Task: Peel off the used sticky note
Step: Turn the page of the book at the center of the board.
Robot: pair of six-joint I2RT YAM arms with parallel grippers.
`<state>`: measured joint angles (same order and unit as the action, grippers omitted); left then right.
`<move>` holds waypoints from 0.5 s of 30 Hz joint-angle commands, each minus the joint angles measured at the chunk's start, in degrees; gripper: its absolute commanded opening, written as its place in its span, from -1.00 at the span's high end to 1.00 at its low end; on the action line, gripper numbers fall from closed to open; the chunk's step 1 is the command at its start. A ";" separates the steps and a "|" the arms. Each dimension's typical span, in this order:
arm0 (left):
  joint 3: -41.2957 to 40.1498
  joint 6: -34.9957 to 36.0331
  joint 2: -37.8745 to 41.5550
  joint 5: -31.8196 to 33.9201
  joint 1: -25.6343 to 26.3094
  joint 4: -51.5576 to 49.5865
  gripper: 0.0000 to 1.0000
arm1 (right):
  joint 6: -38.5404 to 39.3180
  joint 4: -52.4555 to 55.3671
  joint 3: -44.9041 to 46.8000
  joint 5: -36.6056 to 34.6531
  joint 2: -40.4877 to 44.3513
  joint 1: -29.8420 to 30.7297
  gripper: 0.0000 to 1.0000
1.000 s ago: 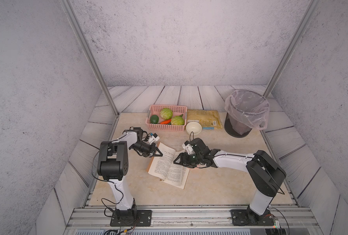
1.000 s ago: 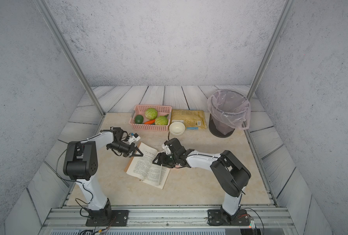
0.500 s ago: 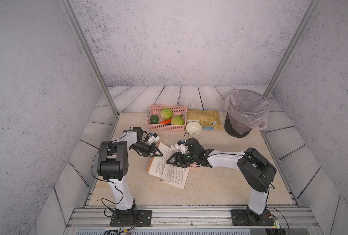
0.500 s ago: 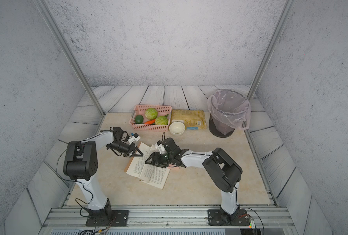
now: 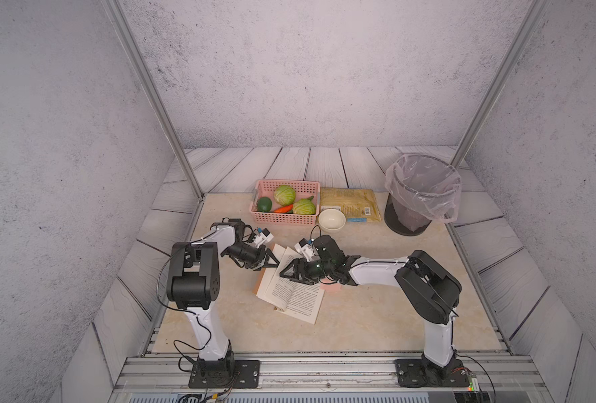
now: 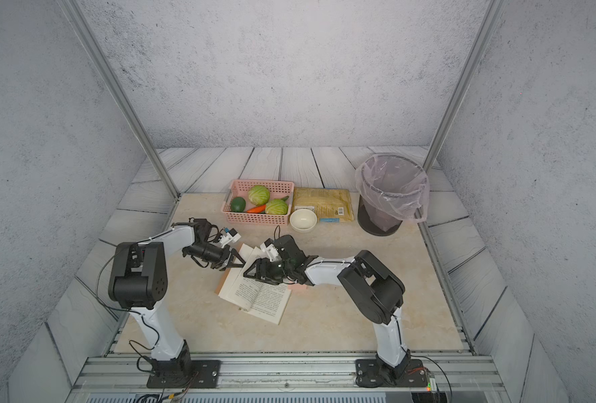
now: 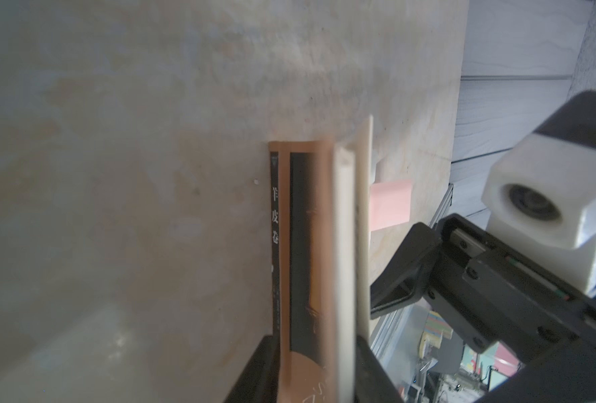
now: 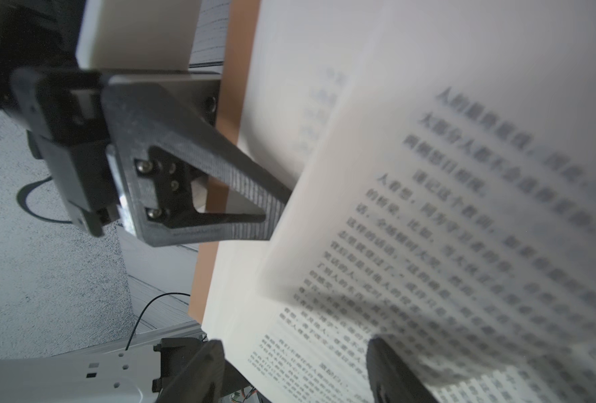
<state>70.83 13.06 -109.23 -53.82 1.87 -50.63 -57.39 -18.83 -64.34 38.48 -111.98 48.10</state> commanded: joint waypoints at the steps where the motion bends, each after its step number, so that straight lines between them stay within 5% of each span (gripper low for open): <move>1: 0.10 0.91 -0.98 -0.55 -0.58 -1.02 0.13 | -0.36 -1.08 -0.97 0.54 -1.27 0.50 -0.39; 15: -0.33 0.95 0.32 -0.60 -1.02 -0.94 -0.16 | -0.08 -1.68 -0.31 -0.05 -2.30 0.60 -0.38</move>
<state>70.83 13.04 -109.23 -53.80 1.61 -50.59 -57.45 -20.45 -64.45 38.54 -113.06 48.27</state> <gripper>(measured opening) 0.572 0.692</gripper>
